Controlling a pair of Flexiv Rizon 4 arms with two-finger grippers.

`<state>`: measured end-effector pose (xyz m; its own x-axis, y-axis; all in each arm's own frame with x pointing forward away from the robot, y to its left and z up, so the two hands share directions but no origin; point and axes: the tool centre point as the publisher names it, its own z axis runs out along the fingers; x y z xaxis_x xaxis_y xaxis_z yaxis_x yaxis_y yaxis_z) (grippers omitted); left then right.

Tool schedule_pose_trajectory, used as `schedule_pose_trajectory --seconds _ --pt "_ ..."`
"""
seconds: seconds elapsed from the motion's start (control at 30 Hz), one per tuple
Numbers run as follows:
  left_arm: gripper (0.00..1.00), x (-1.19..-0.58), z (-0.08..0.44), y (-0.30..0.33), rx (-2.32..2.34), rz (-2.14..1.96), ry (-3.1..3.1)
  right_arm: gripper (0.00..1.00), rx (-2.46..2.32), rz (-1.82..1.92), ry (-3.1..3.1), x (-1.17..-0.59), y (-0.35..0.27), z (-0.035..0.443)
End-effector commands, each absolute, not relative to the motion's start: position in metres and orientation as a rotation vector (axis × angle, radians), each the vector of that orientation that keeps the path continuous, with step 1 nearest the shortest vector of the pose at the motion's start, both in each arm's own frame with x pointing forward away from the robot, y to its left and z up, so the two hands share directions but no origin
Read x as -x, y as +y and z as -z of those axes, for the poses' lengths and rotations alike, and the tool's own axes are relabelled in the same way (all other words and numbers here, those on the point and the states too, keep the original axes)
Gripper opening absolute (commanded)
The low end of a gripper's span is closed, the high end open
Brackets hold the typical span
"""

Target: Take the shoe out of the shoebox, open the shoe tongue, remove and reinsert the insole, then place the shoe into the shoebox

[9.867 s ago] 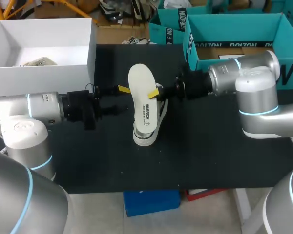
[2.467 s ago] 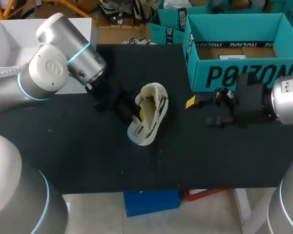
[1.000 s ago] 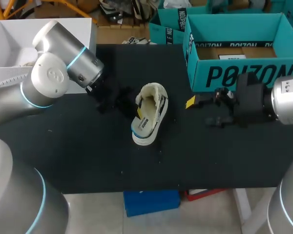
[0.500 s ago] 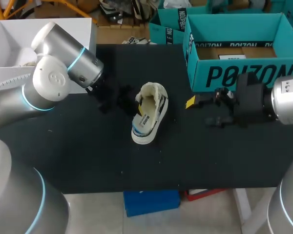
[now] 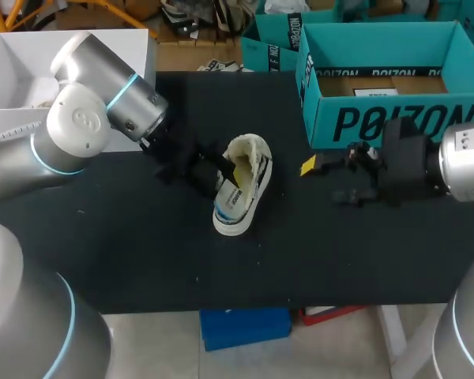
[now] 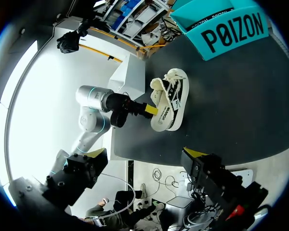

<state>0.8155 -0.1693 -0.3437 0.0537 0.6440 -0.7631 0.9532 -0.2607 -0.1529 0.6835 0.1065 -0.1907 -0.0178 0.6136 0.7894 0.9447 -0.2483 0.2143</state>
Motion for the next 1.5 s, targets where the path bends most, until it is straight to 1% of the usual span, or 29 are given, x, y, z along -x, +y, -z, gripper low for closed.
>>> schedule_pose_trajectory --seconds 0.03,0.1,0.2,0.27,0.3,0.33,0.4,0.97,1.5 --pt "0.53 -0.806 0.339 -0.164 -1.965 1.055 1.596 1.0 1.88 1.162 -1.622 -0.684 0.107 0.191" --pt "0.47 -0.803 0.341 -0.164 -1.984 1.062 1.598 1.0 1.88 1.162 -1.622 -0.684 0.107 0.191" --pt "0.44 -0.802 0.346 -0.164 -2.015 1.068 1.607 1.0 1.88 1.162 -1.622 -0.684 0.107 0.191" --pt "0.38 -0.801 0.348 -0.164 -2.022 1.068 1.612 1.0 1.88 1.162 -1.622 -0.684 0.107 0.191" --pt "0.27 -0.801 0.349 -0.164 -2.026 1.072 1.613 1.0 1.88 1.162 -1.622 -0.684 0.107 0.191" --pt "0.21 -0.801 0.349 -0.164 -2.027 1.072 1.614 1.0 1.88 1.162 -1.622 -0.684 0.107 0.191" --pt "0.0 -0.801 0.349 -0.164 -2.033 1.075 1.615 1.0 1.88 1.162 -1.622 -0.684 0.107 0.191" --pt "0.0 -0.81 0.358 -0.162 -2.024 1.053 1.635 1.0 1.88 1.162 -1.622 -0.684 0.107 0.191" --pt "0.0 -0.829 0.366 -0.172 -1.982 0.928 1.683 1.0 1.88 1.162 -1.622 -0.684 0.107 0.191"
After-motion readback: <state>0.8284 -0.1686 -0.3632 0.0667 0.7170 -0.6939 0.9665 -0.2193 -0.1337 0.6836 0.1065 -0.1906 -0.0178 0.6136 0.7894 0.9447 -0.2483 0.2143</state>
